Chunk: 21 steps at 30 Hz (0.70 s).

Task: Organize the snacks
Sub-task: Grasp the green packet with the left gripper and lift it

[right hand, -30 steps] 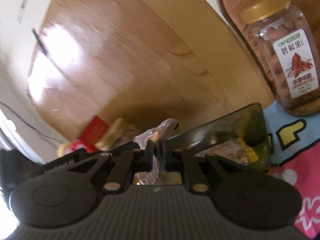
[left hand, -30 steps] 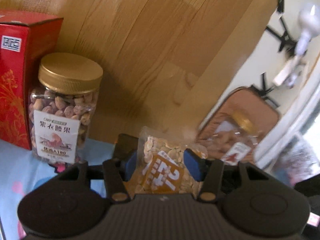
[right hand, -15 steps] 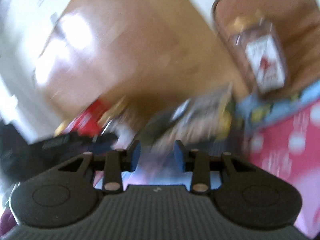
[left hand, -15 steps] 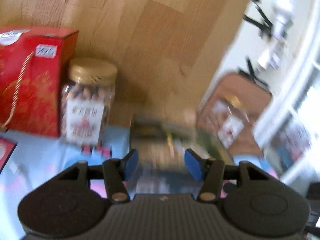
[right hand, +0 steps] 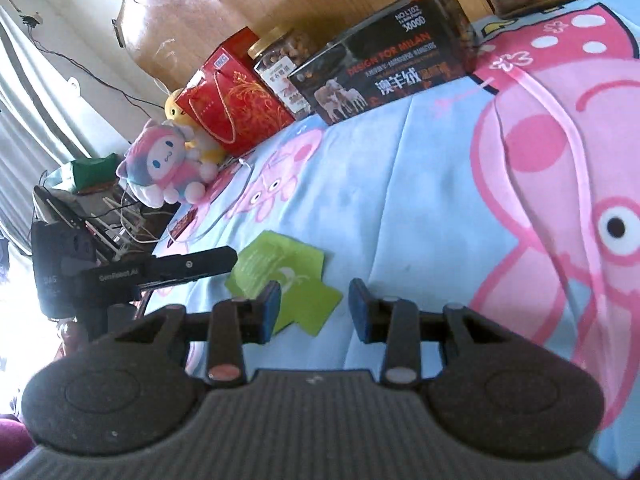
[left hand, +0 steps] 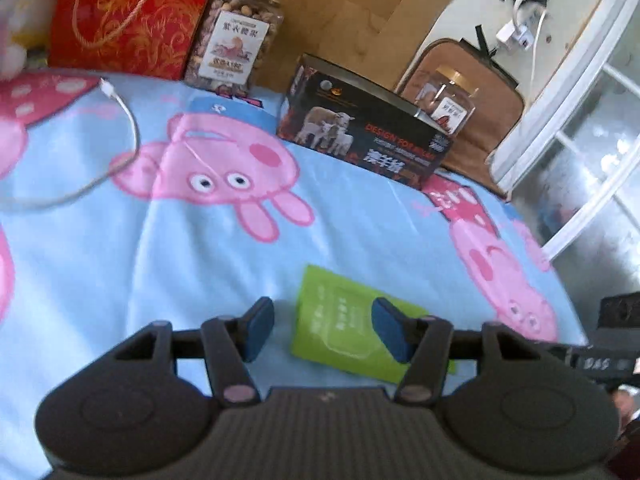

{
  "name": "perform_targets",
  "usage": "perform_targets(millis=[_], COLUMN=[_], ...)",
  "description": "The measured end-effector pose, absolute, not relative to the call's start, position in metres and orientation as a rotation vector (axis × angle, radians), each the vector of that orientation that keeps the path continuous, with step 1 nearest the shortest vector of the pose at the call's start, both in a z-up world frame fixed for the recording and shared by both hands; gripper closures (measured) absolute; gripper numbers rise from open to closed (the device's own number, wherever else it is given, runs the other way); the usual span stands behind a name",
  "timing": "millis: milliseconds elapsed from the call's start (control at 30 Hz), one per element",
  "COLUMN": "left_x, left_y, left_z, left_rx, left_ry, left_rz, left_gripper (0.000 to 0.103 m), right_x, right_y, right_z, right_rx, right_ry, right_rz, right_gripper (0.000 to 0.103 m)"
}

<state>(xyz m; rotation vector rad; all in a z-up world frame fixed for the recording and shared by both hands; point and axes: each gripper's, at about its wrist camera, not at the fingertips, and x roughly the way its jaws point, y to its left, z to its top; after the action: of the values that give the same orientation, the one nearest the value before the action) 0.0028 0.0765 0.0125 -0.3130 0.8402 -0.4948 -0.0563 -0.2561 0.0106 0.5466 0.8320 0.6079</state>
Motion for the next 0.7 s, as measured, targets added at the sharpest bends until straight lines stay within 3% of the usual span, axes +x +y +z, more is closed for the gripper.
perform_targets(millis=[67, 200, 567, 633, 700], left_x=[-0.002, -0.007, 0.011, 0.014, 0.018], left_y=[0.069, 0.061, 0.098, 0.092, 0.087], left_z=[0.013, 0.015, 0.024, 0.029, 0.034], left_rx=[-0.307, -0.316, -0.684, -0.668, -0.656], left_ry=[0.832, 0.819, 0.782, 0.777, 0.774], left_rz=[-0.506, -0.483, -0.605, -0.604, -0.613], left_gripper=[0.047, 0.036, 0.036, 0.036, 0.036], right_x=[-0.056, -0.057, -0.057, -0.06, -0.059], right_y=[-0.245, -0.236, -0.224, -0.213, -0.201], right_z=[0.011, 0.01, 0.005, 0.007, 0.009], right_rx=[0.519, 0.49, 0.41, 0.342, 0.259], right_ry=[0.814, 0.781, 0.694, 0.667, 0.653], right_rz=[0.611, 0.61, 0.623, 0.619, 0.632], right_gripper=[0.061, 0.061, 0.061, 0.057, 0.046])
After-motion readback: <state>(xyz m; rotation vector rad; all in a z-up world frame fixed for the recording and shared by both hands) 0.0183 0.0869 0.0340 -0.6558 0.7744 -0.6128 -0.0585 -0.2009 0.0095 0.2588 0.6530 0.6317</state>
